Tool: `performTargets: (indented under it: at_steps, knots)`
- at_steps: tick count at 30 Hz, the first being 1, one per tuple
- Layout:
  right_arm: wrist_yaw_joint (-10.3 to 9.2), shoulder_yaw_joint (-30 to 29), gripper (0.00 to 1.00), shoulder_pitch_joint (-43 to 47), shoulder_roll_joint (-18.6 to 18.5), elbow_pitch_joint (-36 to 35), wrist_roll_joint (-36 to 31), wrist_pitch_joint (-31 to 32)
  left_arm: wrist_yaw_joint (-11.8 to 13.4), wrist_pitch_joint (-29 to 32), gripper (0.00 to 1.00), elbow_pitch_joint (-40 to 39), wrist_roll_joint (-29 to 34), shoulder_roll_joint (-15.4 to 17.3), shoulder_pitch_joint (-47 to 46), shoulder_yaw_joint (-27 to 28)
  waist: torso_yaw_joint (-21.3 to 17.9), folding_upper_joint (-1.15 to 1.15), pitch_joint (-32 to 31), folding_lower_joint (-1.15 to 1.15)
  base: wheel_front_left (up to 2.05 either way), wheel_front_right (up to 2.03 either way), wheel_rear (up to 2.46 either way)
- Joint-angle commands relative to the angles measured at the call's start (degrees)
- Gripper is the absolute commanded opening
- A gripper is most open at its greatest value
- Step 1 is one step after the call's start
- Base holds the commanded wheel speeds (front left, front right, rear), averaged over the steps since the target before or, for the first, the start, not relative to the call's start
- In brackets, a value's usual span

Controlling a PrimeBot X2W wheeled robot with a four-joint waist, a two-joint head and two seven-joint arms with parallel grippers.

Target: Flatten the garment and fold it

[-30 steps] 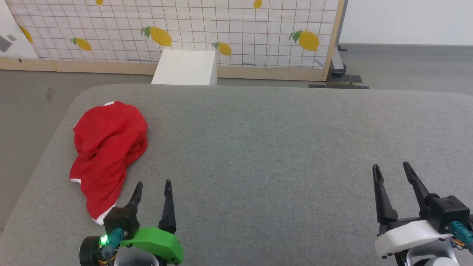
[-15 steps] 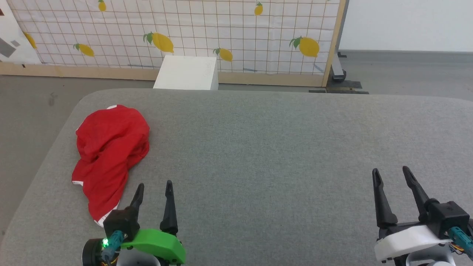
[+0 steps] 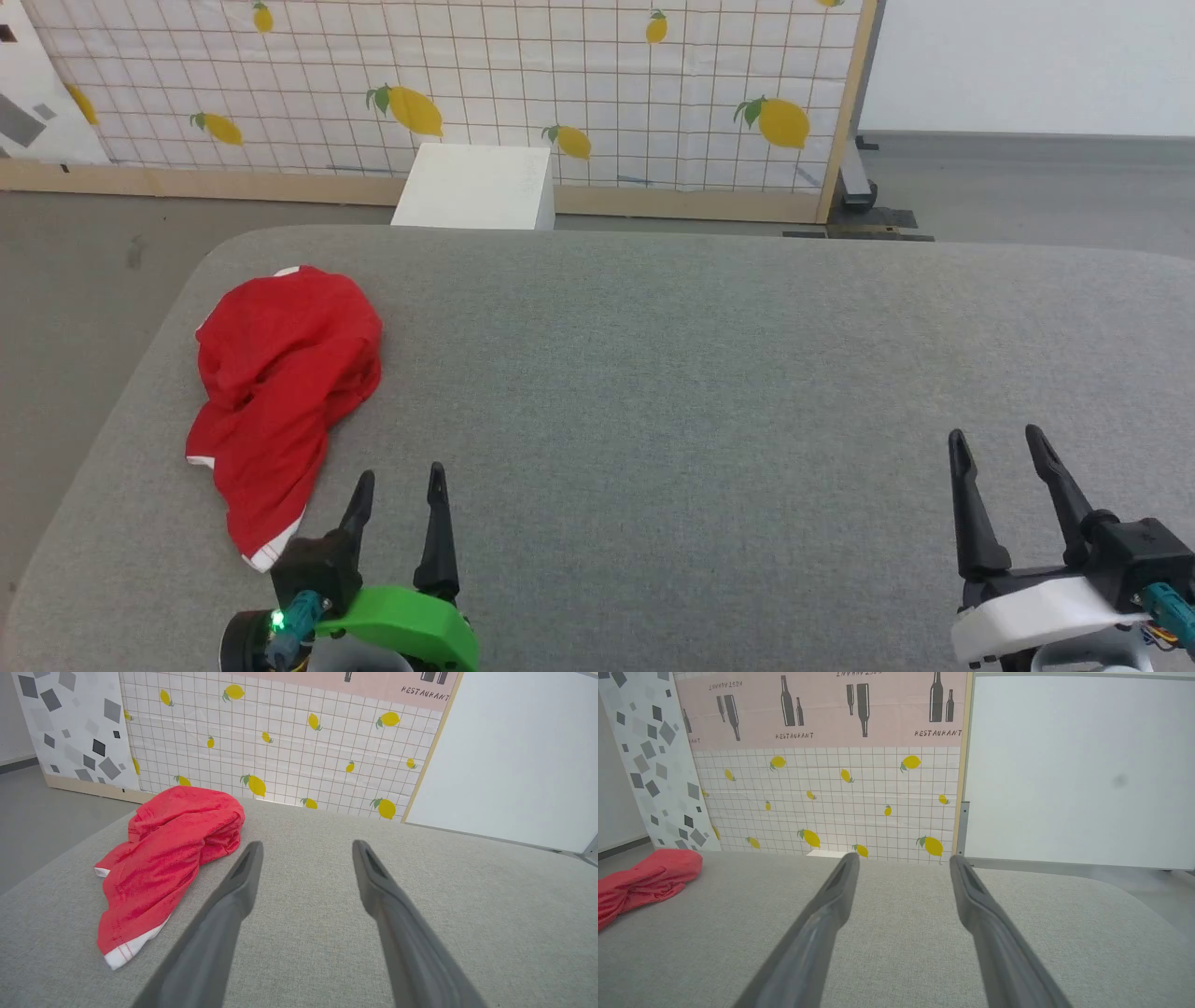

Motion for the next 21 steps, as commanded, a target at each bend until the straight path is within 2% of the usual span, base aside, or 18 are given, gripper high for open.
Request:
performTargets:
  at_steps: [1,5,8,21]
  knots:
    - [-0.09,-0.4,1.0,0.8,0.14,0.15,0.29,-0.65,0.43,-0.58,1.0,0.31,-1.2,-0.15,-0.98,-0.36,0.41,0.0,0.09,0.0,0.0,0.0,0.0]
    - [-0.09,-1.05,1.0,1.17,0.15,0.16,0.3,-1.1,0.72,-1.03,1.0,0.48,-1.53,-0.16,-1.48,-0.68,2.42,0.0,0.04,0.0,0.0,0.0,0.0]
    - [-0.09,-1.48,1.0,1.52,0.15,0.09,0.48,-1.46,0.86,-1.39,1.0,0.66,-1.53,-0.16,-1.81,-0.83,5.32,0.0,-0.05,0.0,0.0,0.0,0.0]
    - [-0.1,-0.72,1.0,0.98,0.16,0.14,2.37,-2.36,0.61,-2.28,1.0,1.09,0.17,0.33,-1.57,2.07,22.97,0.0,0.58,0.0,0.0,0.0,0.0]
